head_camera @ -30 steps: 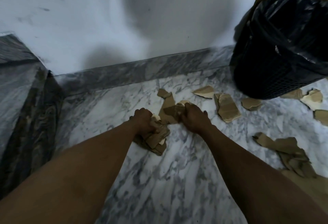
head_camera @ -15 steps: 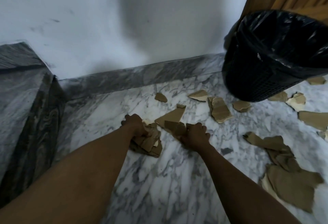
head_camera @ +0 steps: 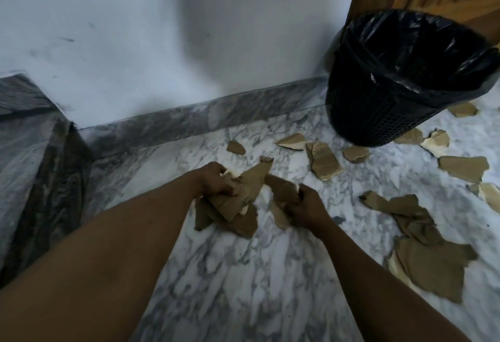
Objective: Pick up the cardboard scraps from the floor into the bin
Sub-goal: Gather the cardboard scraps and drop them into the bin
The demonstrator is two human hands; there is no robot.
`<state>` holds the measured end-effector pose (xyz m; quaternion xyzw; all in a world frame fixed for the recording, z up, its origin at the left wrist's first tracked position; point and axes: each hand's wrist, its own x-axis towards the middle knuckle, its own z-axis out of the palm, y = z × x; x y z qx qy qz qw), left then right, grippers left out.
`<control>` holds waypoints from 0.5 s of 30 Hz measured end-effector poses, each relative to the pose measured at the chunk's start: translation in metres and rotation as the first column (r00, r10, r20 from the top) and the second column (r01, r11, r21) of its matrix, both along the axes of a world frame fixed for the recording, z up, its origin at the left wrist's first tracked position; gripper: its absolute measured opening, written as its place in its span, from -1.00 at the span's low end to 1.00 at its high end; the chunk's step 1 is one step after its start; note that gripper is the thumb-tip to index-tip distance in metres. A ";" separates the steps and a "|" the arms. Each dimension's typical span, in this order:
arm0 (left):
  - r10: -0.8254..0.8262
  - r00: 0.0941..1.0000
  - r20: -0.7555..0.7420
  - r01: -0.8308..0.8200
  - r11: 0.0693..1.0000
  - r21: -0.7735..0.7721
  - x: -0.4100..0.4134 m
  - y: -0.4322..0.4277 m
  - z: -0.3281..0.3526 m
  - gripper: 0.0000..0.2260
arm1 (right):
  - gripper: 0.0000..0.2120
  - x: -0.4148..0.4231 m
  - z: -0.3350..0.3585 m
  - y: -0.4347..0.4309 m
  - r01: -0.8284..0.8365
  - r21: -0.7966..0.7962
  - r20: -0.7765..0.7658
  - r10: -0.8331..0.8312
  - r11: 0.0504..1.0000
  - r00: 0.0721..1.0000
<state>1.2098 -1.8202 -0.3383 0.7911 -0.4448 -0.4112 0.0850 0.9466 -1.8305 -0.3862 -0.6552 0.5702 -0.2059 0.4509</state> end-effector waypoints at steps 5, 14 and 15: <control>0.147 0.973 -0.179 -0.172 0.976 -0.135 -0.023 -0.024 -0.011 -0.26 | -0.67 -0.033 -0.004 -0.007 0.258 0.202 0.237 -0.303 0.945 0.923; -0.059 0.958 0.280 0.077 0.996 -0.055 -0.056 -0.024 -0.029 -0.39 | -0.74 -0.036 -0.016 -0.008 0.210 0.254 0.233 -0.270 0.944 0.934; -0.052 0.965 0.256 0.065 0.997 -0.041 -0.060 -0.023 -0.031 -0.40 | -0.78 -0.035 -0.016 -0.008 0.205 0.237 0.226 -0.259 0.950 0.939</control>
